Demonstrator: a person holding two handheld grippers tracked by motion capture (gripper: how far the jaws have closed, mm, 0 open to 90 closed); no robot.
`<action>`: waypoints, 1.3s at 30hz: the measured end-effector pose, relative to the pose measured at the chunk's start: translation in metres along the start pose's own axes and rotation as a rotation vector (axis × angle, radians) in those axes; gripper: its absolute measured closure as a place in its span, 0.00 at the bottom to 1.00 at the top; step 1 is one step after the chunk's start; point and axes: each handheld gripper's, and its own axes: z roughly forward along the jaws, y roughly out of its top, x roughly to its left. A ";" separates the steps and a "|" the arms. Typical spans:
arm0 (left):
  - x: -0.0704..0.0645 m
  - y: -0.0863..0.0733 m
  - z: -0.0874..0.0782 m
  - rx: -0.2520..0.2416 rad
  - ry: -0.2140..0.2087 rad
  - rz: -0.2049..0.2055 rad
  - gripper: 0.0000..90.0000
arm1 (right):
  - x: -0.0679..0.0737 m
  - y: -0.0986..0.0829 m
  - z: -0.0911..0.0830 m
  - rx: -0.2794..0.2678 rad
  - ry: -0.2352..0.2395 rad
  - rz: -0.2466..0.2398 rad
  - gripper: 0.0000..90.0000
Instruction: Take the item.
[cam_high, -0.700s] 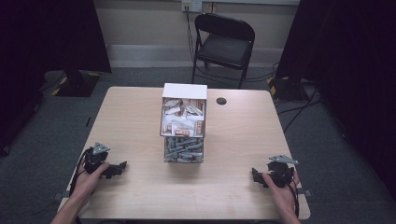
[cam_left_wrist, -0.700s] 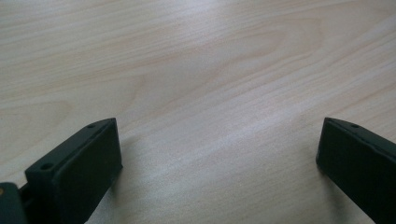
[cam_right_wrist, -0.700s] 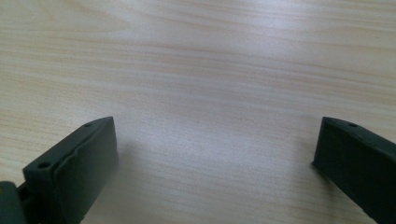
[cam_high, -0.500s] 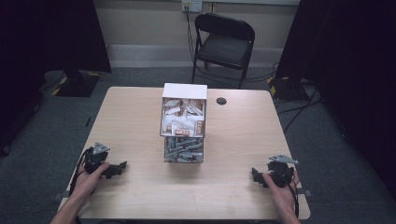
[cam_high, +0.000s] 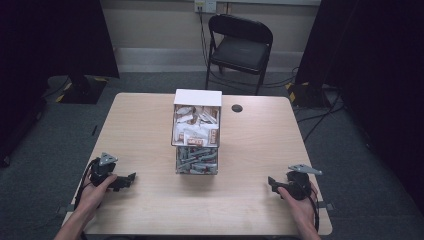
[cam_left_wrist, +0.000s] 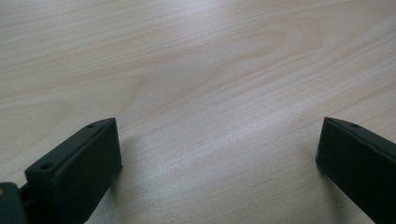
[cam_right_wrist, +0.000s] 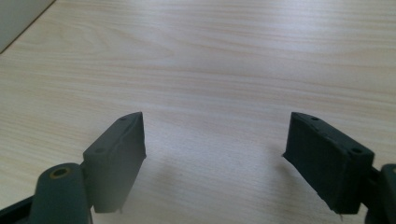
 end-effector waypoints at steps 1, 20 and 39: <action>0.000 0.000 0.000 0.000 0.000 0.000 0.00 | 0.001 0.001 -0.001 -0.003 0.008 -0.003 0.24; -0.003 -0.001 0.000 -0.005 -0.019 0.004 0.00 | 0.018 0.013 -0.018 -0.068 0.163 -0.010 0.38; -0.003 0.000 0.000 0.000 -0.019 0.009 0.00 | 0.066 0.033 -0.029 -0.089 0.290 -0.204 0.53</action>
